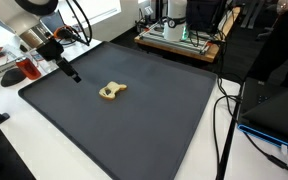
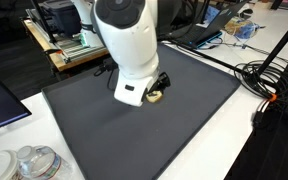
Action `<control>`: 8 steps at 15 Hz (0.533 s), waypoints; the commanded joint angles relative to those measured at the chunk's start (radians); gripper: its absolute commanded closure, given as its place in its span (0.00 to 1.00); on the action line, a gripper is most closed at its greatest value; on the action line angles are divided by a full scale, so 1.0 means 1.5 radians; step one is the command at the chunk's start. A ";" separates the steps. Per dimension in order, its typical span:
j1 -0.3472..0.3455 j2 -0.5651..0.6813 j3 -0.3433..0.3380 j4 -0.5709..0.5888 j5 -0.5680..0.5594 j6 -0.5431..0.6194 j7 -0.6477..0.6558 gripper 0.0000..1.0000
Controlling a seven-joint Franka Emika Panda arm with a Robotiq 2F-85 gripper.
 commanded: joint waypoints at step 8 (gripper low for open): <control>-0.082 -0.118 0.044 -0.299 0.125 0.235 -0.216 0.00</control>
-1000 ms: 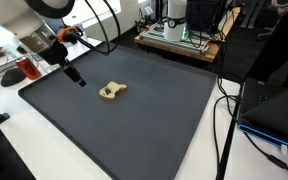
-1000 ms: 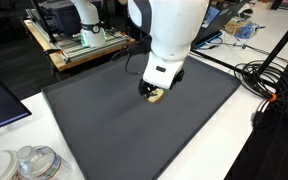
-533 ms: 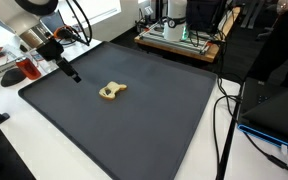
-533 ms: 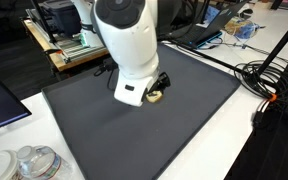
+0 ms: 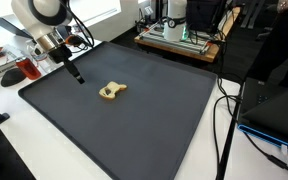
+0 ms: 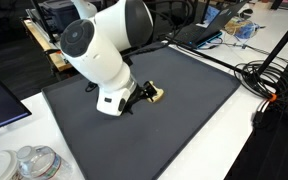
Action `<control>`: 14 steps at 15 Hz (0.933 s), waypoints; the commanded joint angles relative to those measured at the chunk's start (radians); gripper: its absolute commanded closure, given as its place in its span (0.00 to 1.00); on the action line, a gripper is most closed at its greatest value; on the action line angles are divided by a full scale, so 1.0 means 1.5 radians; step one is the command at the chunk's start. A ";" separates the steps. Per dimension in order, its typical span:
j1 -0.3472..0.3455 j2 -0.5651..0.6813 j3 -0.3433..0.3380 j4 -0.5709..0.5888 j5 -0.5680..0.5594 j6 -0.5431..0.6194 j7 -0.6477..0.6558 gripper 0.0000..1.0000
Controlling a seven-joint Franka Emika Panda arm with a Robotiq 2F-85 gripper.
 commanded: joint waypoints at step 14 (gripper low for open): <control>-0.030 -0.362 0.028 -0.557 0.352 0.278 -0.330 0.00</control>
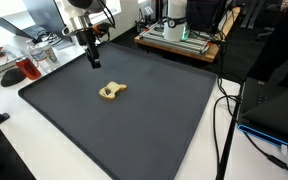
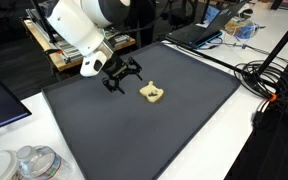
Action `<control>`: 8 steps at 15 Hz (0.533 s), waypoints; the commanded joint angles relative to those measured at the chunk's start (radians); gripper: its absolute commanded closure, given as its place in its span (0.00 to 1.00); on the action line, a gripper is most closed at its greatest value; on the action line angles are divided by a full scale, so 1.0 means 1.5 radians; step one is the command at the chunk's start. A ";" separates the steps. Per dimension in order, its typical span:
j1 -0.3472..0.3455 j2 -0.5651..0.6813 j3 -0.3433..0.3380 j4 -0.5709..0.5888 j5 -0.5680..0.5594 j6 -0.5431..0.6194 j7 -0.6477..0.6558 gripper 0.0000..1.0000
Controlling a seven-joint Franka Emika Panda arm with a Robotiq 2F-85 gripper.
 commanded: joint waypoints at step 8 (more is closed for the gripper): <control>0.132 -0.237 -0.082 -0.243 0.063 0.031 0.031 0.00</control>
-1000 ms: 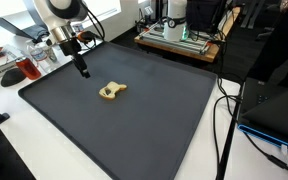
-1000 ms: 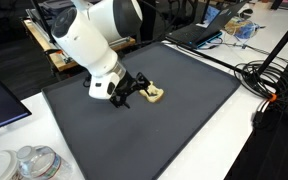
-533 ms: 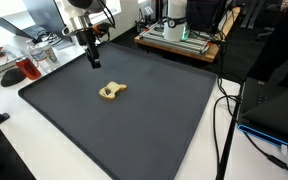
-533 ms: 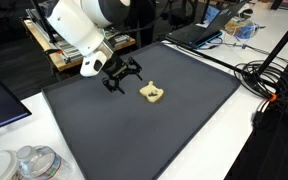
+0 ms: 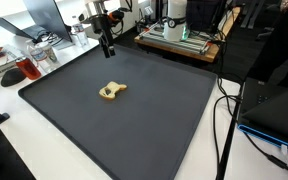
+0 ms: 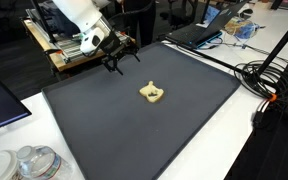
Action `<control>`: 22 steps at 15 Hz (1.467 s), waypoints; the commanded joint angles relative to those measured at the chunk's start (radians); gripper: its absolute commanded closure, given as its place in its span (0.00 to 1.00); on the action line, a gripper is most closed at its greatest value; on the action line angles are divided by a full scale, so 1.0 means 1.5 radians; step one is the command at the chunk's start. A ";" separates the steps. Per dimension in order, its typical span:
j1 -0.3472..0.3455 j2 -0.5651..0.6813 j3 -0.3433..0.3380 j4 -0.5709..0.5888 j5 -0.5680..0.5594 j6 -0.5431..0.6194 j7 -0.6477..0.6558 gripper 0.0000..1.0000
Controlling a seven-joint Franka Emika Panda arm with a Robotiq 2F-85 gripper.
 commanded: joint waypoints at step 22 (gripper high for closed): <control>0.243 -0.104 0.013 0.048 -0.589 -0.048 0.794 0.00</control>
